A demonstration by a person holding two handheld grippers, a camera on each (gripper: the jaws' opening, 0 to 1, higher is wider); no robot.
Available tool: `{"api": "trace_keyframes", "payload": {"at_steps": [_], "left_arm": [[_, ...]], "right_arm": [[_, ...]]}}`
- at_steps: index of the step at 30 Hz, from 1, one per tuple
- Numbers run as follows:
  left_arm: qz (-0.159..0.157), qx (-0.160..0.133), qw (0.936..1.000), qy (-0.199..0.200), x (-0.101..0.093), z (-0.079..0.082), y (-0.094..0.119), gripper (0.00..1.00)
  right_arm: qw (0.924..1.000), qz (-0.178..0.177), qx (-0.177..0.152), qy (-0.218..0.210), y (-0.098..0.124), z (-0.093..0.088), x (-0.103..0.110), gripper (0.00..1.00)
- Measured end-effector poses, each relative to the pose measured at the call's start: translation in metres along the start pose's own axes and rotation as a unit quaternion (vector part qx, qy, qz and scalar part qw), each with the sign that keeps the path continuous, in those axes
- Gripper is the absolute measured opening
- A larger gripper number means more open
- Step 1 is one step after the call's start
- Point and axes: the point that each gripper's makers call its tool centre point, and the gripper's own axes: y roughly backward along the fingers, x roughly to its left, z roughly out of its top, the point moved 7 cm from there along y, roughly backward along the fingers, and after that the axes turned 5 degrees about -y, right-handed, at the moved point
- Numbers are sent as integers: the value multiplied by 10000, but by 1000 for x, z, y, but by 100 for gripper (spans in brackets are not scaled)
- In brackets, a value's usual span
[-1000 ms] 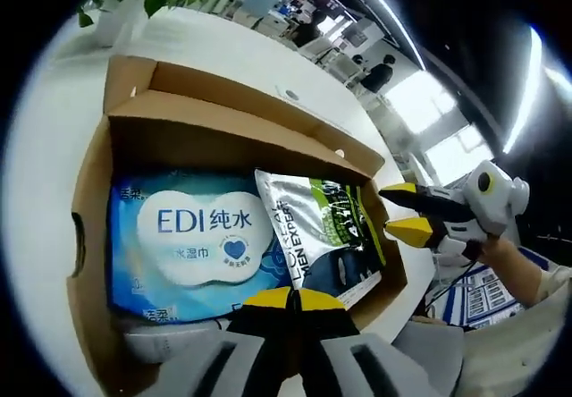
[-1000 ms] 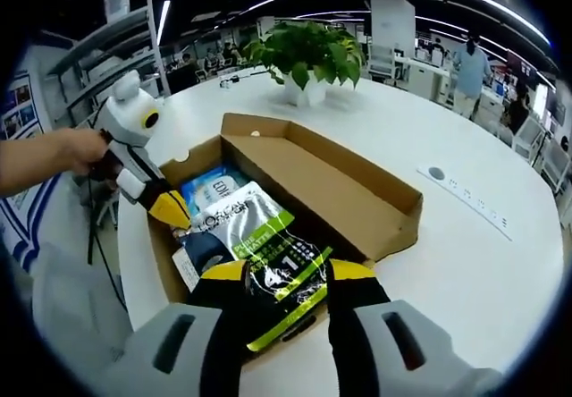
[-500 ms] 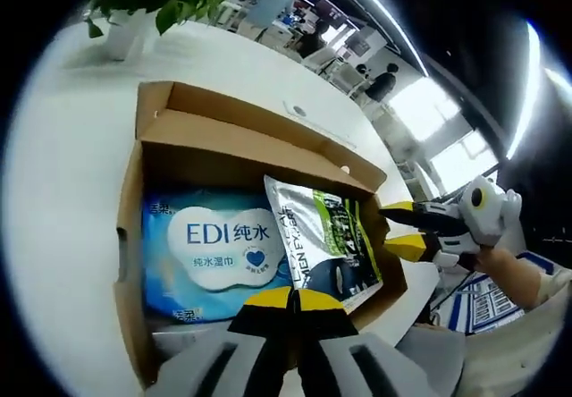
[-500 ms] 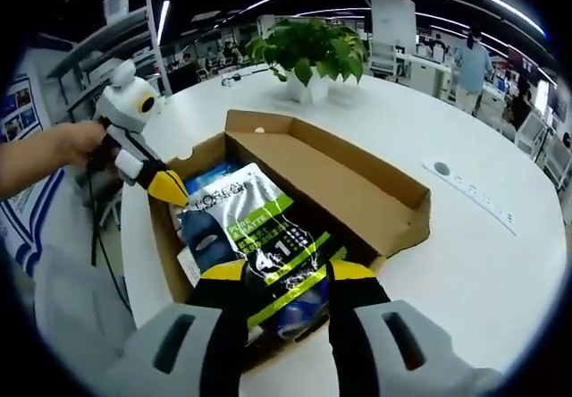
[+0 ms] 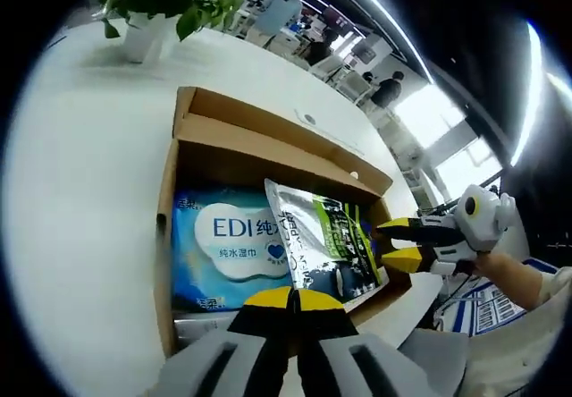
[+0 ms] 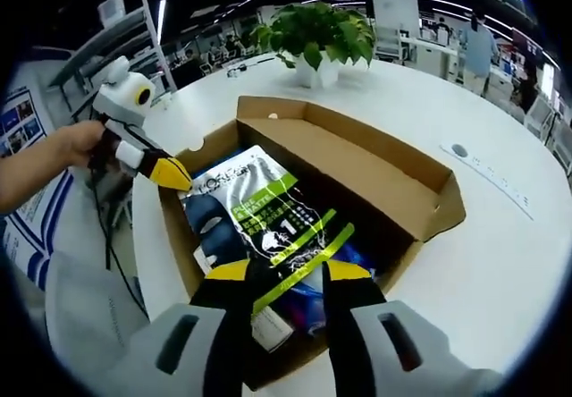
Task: Operate the shoe box by opening the lid, removing the specified soft item, and placing it in the target area until the item is outside and the box remains undamaged.
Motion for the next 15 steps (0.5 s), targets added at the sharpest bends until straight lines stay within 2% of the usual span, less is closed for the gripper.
{"api": "trace_keyframes", "payload": {"at_steps": [6,11,15], "left_arm": [[13,-43,10000,-8,4,-1,2,0],[-142,-44,9999,51,4,-2,1,0],[-276,31,9996,43,6,-2,-2,0]], "right_arm": [[9998,-15,180,16,-10,-2,2,28],[9995,-10,321,25,-18,-3,5,28],[9992,-146,372,-90,-22,-4,2,30]]}}
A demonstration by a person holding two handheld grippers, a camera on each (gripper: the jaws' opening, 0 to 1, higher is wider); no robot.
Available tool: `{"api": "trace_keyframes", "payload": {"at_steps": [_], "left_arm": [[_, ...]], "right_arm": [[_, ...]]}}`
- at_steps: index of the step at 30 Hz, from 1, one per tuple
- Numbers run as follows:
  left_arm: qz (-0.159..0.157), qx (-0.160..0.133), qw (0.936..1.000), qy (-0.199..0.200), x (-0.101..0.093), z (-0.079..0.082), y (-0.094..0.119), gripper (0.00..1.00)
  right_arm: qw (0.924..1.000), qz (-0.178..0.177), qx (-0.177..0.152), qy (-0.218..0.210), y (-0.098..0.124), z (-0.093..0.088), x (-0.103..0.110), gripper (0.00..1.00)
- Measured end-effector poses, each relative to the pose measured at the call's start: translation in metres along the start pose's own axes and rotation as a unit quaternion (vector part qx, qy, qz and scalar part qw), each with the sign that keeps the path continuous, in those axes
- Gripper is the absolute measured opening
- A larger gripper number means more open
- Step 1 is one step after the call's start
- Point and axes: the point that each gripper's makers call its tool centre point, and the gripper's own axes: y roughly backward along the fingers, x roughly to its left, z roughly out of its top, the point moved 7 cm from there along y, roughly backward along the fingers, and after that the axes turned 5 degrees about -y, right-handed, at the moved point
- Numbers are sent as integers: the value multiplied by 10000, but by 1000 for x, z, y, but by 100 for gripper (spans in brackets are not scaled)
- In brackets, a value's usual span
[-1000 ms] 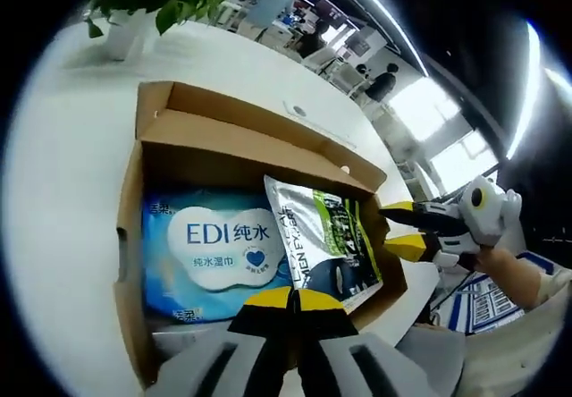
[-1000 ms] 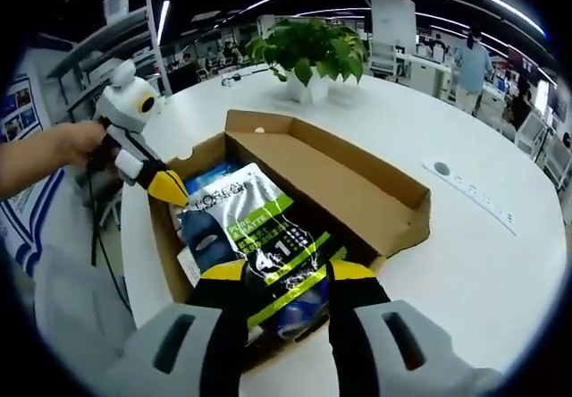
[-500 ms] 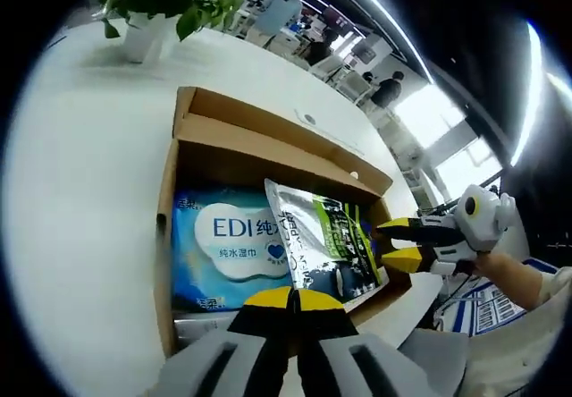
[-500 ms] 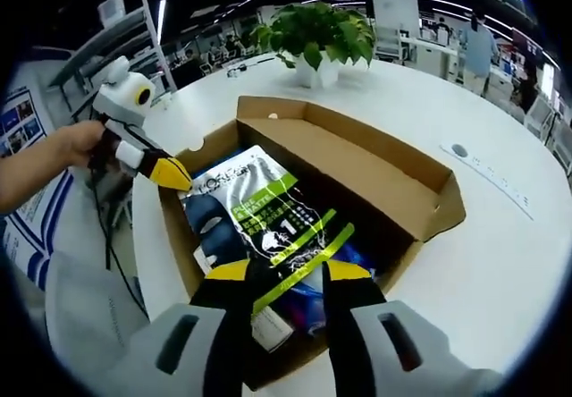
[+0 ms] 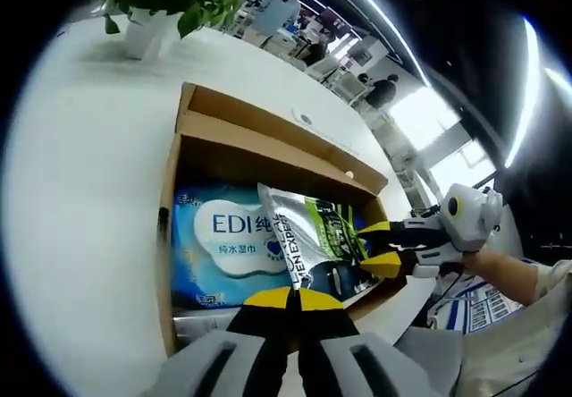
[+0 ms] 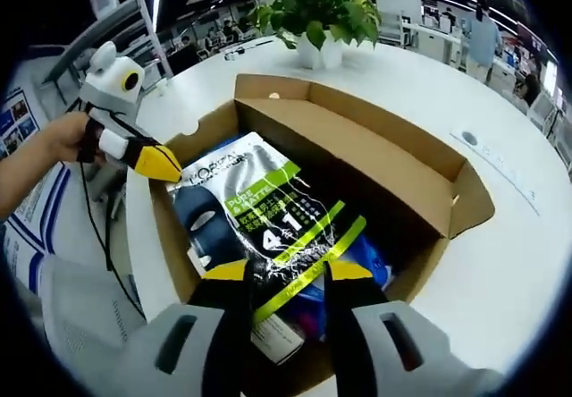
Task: Operate the shoe box by opening the lid, removing the specified soft item, and placing it in the target area until the item is outside and the box remains undamaged.
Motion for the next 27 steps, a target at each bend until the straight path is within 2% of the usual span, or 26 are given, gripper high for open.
{"api": "trace_keyframes", "payload": {"at_steps": [4,6,7,8,10,11,12,21,27], "left_arm": [[-27,-20,10000,19,1,0,-1,1],[-210,-160,9996,109,-2,2,-3,3],[-414,-178,9987,220,-7,3,-4,9],[-472,-157,9985,226,-8,3,-4,12],[-404,-89,9991,119,-10,2,-8,12],[-330,-21,9995,19,-9,1,-8,8],[-123,77,9998,-168,-5,0,-9,3],[-69,71,9998,-146,-5,-3,-7,0],[27,30,9998,-176,-2,-4,-2,0]], "right_arm": [[10000,-2,9,-73,1,-1,-1,29],[10000,-2,21,-80,1,-1,-1,29],[9999,-2,23,-99,1,-1,-2,29],[9999,-2,25,-111,0,-1,-2,29],[9999,3,26,-130,0,-1,-2,28],[9999,3,25,-134,0,-1,-2,28],[9999,-4,28,-128,0,-1,-2,28],[10000,-47,11,12,2,-1,-1,28],[9999,11,89,-126,0,-3,0,29]]}}
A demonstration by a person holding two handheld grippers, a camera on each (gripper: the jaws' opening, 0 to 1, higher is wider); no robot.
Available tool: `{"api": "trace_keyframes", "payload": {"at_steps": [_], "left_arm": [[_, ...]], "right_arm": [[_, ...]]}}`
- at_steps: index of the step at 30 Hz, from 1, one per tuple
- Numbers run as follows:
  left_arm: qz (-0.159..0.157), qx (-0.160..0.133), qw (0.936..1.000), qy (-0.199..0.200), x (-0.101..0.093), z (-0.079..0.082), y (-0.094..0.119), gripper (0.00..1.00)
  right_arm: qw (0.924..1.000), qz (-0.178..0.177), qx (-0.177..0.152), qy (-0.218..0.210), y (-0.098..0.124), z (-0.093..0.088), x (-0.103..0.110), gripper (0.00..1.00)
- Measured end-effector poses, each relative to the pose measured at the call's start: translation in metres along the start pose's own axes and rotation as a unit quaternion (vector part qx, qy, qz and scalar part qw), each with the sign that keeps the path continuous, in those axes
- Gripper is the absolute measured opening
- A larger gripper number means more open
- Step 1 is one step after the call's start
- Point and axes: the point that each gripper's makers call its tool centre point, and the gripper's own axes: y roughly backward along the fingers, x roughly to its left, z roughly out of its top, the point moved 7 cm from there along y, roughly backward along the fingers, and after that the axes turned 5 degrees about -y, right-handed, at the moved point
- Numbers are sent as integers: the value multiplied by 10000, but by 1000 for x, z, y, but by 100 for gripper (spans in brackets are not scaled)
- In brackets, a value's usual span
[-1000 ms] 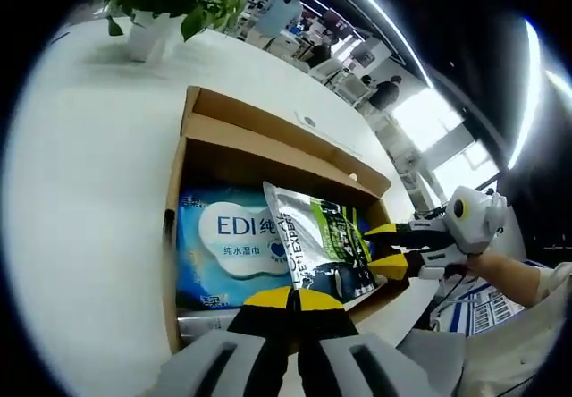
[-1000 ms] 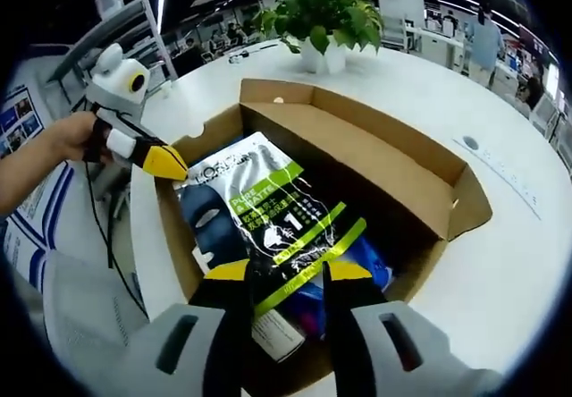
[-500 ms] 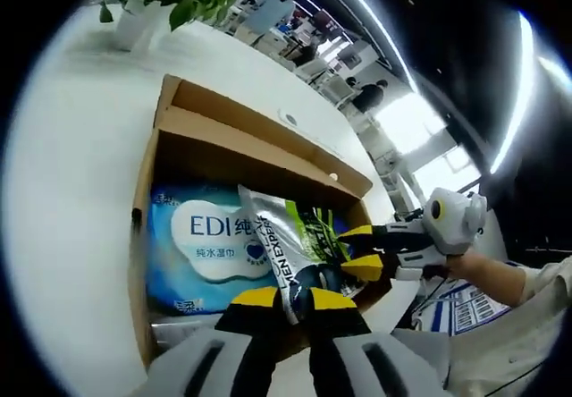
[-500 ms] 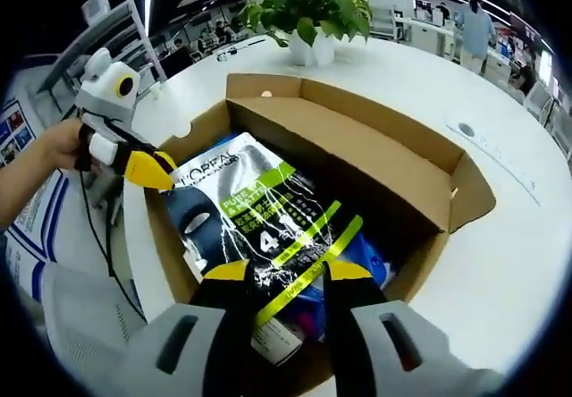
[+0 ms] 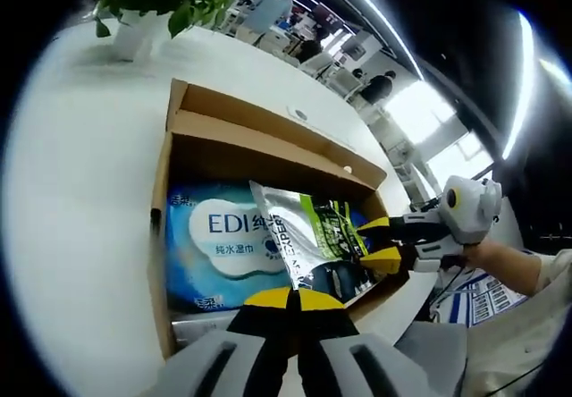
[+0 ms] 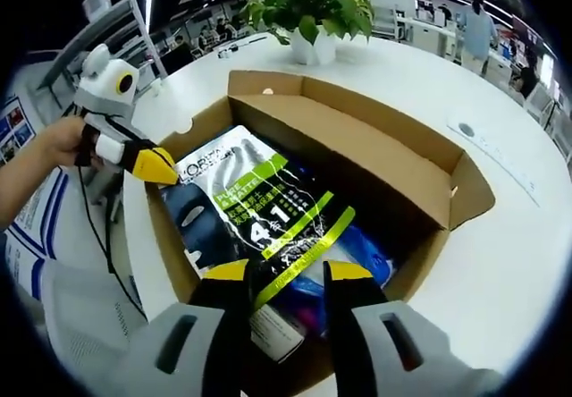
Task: Operate the shoe box by opening the lid, removing the specified soft item, and placing it in the target area until the item is outside and the box remains undamaged.
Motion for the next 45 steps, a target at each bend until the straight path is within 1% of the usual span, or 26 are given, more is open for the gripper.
{"api": "trace_keyframes", "payload": {"at_steps": [6,9,12,14,18,20,21,23,24,25,26,31,37,40,45], "left_arm": [[46,29,9999,-159,0,-1,-1,0],[63,19,9998,-207,1,-1,-1,0],[82,-59,9998,-176,1,1,-1,0],[95,-77,9998,-176,1,2,-1,0],[91,-96,9997,-222,-2,2,-1,0],[125,-126,9995,-246,-2,3,0,0],[121,-132,9996,-236,-1,3,0,0],[110,-176,9995,-224,-1,4,2,0],[126,-193,9995,-229,-2,5,3,0],[82,-212,9995,-206,-2,5,3,0],[102,-217,9995,-209,-2,6,4,0],[138,-259,9991,-310,-12,7,5,0],[128,-301,9987,-379,-23,11,5,0],[137,-285,9985,-457,-31,13,3,0],[150,-229,9979,-589,-42,18,-2,0]], "right_arm": [[9998,98,-65,-145,-6,4,1,29],[9993,139,-110,-338,-7,6,0,28],[9986,199,-150,-473,-8,6,2,22],[9986,217,-170,-444,-8,5,6,22],[9982,257,-286,-453,-5,8,10,16],[9982,243,-294,-464,-4,8,9,15],[9982,234,-296,-459,-4,8,9,13],[9988,165,-265,-365,-2,7,6,7],[9992,77,-268,-295,-1,6,4,3],[9988,204,-345,-288,1,7,5,3],[9988,152,-328,-318,4,6,4,3],[9977,164,-475,-447,14,10,4,1],[9964,134,-653,-526,28,14,1,0],[9959,71,-771,-461,36,15,-1,0],[9948,8,-866,-545,48,14,-8,0]]}}
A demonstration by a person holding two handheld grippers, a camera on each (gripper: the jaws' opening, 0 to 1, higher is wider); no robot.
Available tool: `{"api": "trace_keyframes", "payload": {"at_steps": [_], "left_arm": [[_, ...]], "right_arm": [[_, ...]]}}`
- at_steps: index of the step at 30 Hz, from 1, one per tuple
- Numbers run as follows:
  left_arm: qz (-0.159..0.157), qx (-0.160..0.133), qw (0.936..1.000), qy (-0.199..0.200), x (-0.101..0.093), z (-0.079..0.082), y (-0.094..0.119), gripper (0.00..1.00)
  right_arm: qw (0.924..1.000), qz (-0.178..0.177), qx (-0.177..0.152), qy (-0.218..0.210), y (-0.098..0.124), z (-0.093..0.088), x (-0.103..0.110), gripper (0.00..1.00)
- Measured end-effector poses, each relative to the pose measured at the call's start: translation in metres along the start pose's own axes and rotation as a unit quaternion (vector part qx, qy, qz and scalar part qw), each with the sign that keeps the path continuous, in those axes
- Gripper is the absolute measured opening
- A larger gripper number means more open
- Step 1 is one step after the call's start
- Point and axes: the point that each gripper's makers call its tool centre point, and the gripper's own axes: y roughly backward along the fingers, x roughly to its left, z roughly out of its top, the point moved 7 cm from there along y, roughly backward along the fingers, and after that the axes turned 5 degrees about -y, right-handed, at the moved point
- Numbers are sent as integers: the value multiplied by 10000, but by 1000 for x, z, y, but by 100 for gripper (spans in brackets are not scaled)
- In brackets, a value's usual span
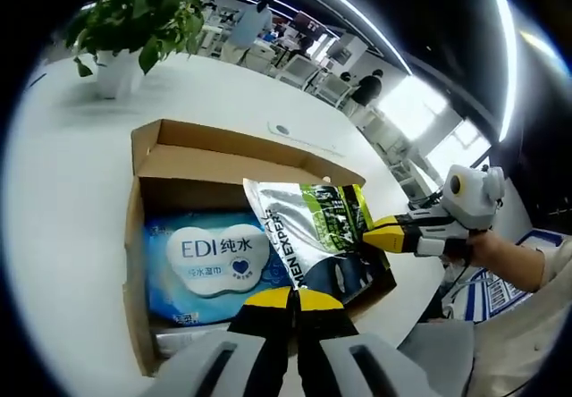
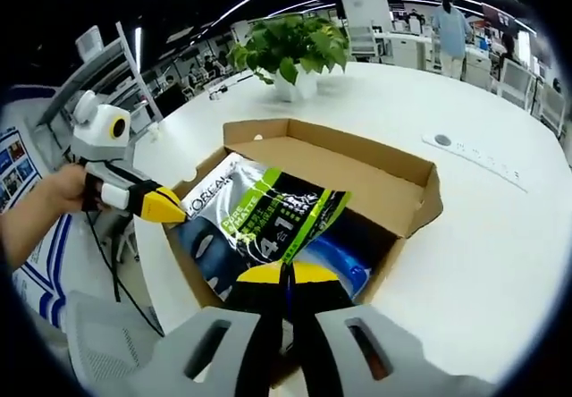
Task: Operate the shoe box by opening the lid, removing the specified soft item, and placing it in the target area until the item is outside and the box remains undamaged.
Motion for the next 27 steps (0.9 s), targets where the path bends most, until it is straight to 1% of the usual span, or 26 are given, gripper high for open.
{"api": "trace_keyframes", "payload": {"at_steps": [6,13,27], "left_arm": [[-59,74,9999,-125,-16,5,-10,0],[-197,154,9993,-274,-37,10,-25,0],[-427,354,9970,-531,-71,17,-56,0]], "right_arm": [[9999,-99,-68,-101,16,-4,-9,0],[9990,-232,-152,-361,37,-11,-28,0],[9963,-472,-288,-657,69,-17,-60,0]]}}
